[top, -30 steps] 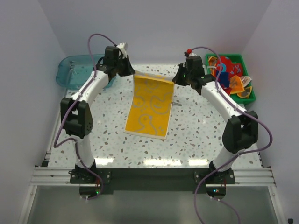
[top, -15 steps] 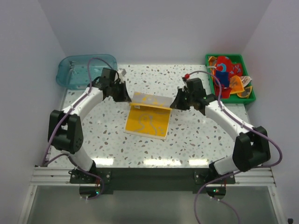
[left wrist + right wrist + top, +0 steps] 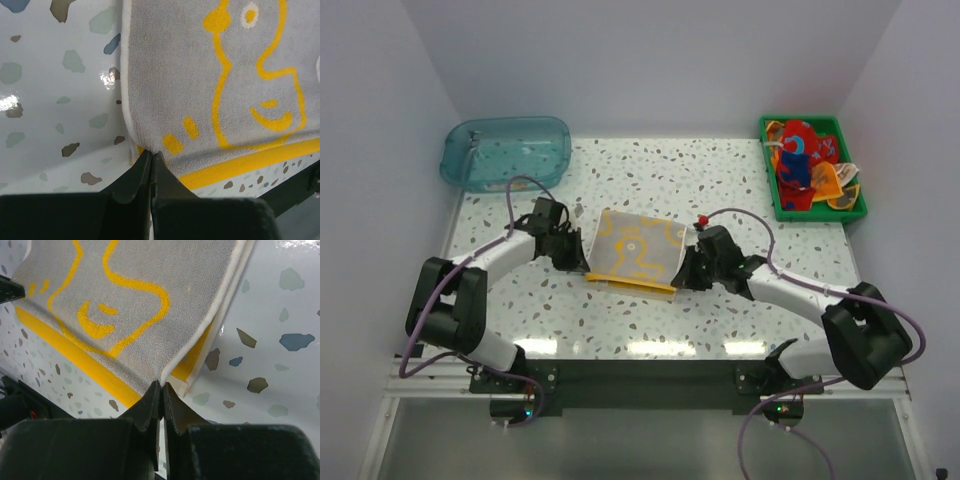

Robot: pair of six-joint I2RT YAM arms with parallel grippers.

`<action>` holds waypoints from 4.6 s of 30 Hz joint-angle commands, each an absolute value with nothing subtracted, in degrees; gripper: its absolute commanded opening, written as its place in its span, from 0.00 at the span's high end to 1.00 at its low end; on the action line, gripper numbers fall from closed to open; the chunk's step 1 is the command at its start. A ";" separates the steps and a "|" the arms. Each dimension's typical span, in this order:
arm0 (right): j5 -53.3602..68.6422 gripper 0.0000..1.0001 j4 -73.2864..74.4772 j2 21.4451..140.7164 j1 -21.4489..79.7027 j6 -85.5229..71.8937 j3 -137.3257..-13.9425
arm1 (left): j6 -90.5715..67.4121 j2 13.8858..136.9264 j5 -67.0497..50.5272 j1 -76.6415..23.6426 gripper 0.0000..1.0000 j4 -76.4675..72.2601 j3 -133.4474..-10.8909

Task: Fold and stack the towels
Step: Fold the towel

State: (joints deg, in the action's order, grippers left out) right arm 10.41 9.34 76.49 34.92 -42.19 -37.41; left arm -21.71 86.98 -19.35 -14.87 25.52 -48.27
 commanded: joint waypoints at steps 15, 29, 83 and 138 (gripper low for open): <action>3.34 0.89 1.67 80.59 34.45 -40.78 -32.26 | -20.57 84.29 -11.08 -15.47 1.00 16.96 -42.63; 1.85 0.62 10.80 74.01 35.16 -38.32 -36.02 | -20.65 76.65 -8.44 -16.17 0.34 22.58 -44.30; -3.69 0.74 18.63 92.63 35.86 -24.17 -45.44 | -27.60 79.62 -2.12 -25.84 0.64 13.01 -42.71; -4.75 0.52 33.31 102.72 29.18 13.25 -83.73 | -23.56 76.64 -4.91 -38.57 0.55 12.84 -45.72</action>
State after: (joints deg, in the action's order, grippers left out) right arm -5.41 34.09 98.30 29.89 2.31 -79.42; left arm -26.89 76.95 -0.69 -34.46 14.63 -48.27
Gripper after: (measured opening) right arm 0.484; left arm 0.460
